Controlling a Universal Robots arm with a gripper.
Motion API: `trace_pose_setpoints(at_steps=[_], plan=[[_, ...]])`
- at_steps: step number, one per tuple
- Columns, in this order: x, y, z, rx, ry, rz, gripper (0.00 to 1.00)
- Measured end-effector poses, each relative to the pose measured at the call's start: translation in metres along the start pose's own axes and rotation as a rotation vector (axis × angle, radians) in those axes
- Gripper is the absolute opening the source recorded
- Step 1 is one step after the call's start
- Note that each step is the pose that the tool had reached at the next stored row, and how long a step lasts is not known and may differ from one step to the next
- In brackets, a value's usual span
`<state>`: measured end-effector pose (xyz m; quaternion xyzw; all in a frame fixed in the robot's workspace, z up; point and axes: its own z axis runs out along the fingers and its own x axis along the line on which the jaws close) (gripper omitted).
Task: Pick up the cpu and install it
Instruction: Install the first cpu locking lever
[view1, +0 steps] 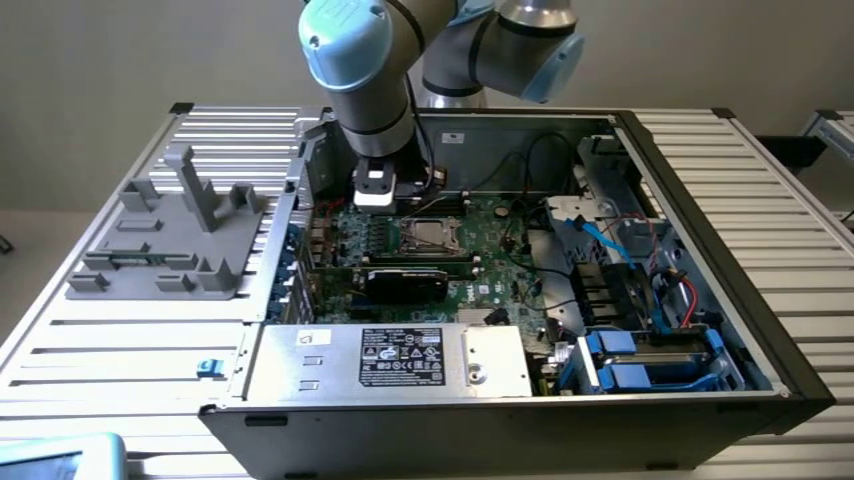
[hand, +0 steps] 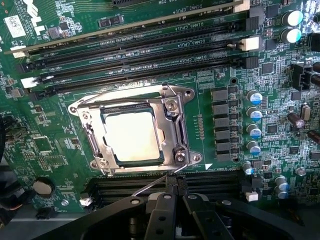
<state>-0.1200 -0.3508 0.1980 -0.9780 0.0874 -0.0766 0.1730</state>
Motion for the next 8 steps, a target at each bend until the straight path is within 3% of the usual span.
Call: trace_pose_setpoints(at_steps=[8], plan=[[0.0013,0.0002,0.0014,-0.0014,0.0053,0.011,0.11]])
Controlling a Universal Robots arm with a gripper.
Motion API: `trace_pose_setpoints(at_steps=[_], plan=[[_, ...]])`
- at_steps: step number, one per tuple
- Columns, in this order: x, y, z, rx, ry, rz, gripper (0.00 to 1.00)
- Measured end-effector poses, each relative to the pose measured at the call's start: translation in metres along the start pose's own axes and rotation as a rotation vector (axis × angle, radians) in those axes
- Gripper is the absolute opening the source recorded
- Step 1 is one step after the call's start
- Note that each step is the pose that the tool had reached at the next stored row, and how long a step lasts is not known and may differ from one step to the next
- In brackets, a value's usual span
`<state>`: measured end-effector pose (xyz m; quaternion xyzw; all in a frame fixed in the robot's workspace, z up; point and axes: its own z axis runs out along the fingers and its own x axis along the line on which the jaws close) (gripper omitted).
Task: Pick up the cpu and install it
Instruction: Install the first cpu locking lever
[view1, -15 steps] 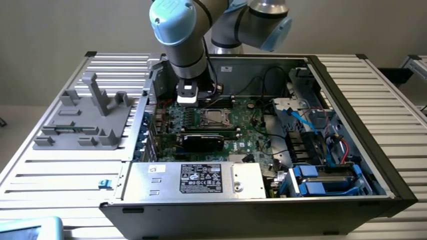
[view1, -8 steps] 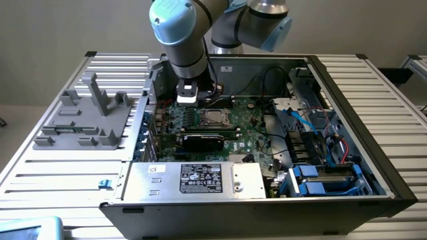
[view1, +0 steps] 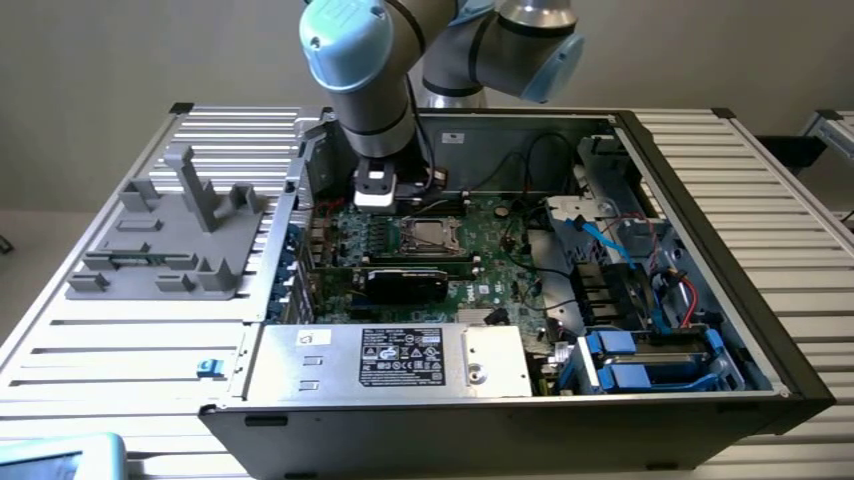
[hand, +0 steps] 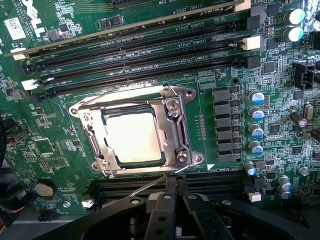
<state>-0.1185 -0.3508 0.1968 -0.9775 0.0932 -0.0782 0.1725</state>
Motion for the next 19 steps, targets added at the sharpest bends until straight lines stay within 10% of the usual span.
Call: trace_pose_setpoints(at_steps=[19], plan=[[0.0025,-0.0007,0.0028,-0.0013,0.0071,0.014,0.11]])
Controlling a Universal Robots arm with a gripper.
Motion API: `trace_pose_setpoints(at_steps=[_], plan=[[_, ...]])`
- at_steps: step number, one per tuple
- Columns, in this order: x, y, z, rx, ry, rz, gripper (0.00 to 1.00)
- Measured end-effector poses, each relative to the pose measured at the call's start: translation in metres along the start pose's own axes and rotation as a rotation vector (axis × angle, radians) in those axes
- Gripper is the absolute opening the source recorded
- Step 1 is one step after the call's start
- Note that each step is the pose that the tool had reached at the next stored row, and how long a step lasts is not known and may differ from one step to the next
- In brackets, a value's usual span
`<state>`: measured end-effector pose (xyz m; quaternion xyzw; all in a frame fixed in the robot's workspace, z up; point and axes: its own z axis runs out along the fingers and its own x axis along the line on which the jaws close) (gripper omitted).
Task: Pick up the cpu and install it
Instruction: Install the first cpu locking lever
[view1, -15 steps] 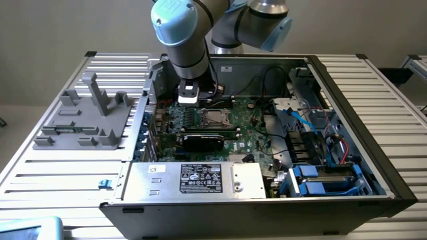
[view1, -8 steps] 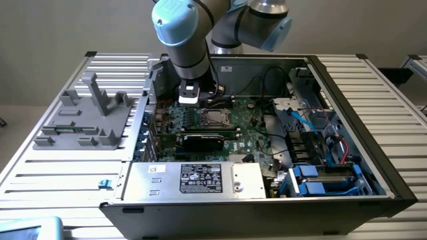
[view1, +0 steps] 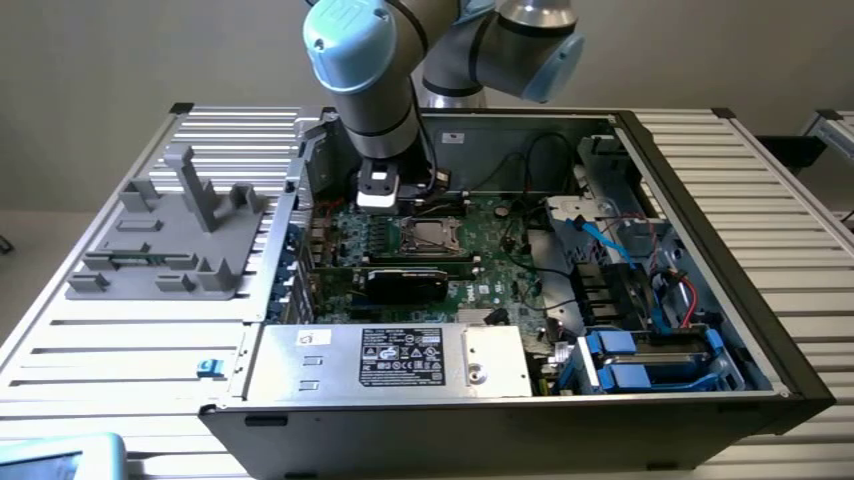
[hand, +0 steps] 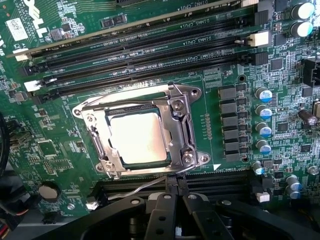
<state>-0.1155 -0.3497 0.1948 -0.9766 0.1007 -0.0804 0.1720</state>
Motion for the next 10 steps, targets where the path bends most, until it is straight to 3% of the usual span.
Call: trace_pose_setpoints(at_steps=[10], plan=[[-0.0019,-0.0008,0.0003,-0.0009,0.0016,0.005,0.11]])
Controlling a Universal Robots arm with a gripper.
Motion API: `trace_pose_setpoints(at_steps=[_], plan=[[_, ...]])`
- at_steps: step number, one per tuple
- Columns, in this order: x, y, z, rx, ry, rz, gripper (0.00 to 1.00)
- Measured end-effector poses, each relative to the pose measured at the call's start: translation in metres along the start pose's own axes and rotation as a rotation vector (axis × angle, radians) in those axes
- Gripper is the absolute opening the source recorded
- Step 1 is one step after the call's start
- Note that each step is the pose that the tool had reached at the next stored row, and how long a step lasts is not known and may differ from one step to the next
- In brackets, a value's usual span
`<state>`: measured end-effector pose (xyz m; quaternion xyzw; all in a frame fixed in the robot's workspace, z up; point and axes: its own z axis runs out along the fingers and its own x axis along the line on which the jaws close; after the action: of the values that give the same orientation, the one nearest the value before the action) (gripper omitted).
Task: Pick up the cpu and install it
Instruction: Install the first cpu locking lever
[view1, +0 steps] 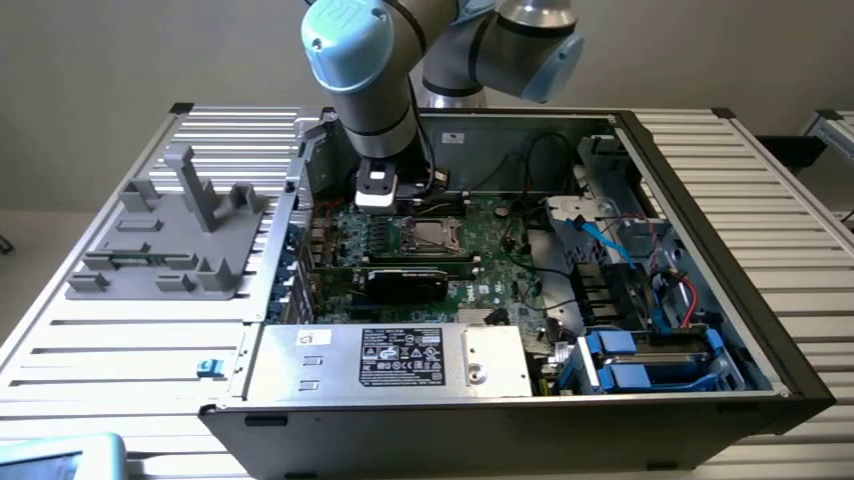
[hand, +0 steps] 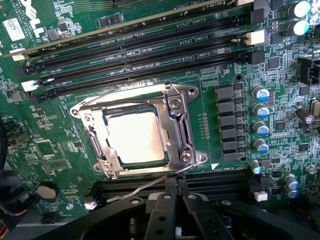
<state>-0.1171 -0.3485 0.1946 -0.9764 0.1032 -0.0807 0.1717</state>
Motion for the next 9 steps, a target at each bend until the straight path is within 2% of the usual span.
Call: trace_pose_setpoints(at_steps=[9], plan=[[0.0003,0.0002,0.0017,-0.0010,0.0028,0.008,0.11]])
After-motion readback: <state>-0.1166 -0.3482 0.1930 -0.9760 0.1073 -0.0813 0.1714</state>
